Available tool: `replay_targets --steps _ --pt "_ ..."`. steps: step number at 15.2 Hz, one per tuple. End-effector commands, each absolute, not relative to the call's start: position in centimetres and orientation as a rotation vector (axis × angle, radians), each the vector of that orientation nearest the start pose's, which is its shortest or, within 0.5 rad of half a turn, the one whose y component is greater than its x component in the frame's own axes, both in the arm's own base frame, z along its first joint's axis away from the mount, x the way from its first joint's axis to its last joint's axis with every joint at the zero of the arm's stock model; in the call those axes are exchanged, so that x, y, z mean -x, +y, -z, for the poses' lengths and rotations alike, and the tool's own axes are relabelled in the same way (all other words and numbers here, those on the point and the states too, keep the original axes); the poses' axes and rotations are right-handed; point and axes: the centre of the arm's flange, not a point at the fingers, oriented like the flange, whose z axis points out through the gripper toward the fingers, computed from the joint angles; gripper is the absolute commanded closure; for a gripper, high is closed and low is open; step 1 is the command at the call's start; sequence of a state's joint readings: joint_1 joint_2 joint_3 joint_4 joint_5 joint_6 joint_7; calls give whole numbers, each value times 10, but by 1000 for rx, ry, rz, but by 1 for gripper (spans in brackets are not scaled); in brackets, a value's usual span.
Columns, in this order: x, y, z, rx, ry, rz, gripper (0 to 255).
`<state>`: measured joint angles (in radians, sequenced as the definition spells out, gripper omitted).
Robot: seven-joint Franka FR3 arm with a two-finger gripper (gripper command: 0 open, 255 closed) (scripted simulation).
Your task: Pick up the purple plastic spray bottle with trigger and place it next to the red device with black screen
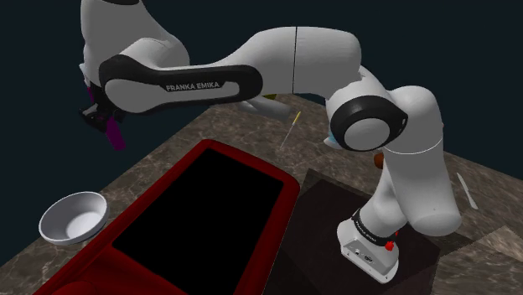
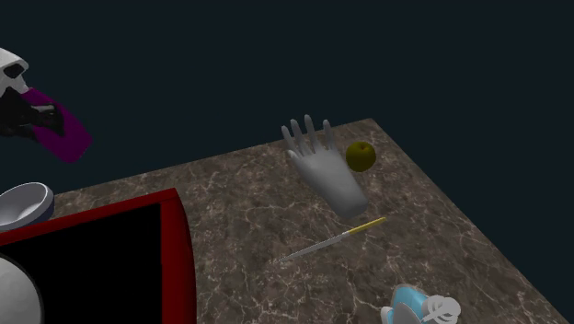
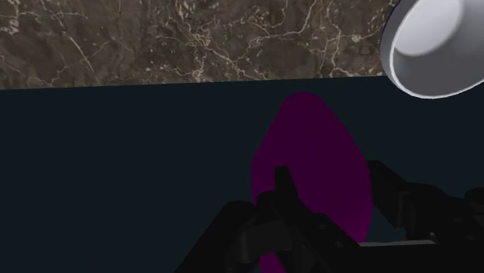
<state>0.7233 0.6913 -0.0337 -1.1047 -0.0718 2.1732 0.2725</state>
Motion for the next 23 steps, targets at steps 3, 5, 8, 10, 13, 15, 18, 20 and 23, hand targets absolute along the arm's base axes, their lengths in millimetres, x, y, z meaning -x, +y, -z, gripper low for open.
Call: replay_targets --steps 3,5,8,10,13,15,18,20,23 --pt "-598 500 -423 2917 -683 555 255" --pt "-598 500 -412 2917 -683 555 255" --pt "-598 500 -396 2917 -683 555 255" --pt "-598 500 -386 2917 -683 555 255" --pt "-598 500 -370 2917 -683 555 255" --pt "-598 500 -359 2917 -683 555 255" --pt "-598 500 -344 2917 -683 555 255" --pt "-598 500 -333 2917 -683 555 255" --pt "-598 500 -317 2917 -683 555 255"
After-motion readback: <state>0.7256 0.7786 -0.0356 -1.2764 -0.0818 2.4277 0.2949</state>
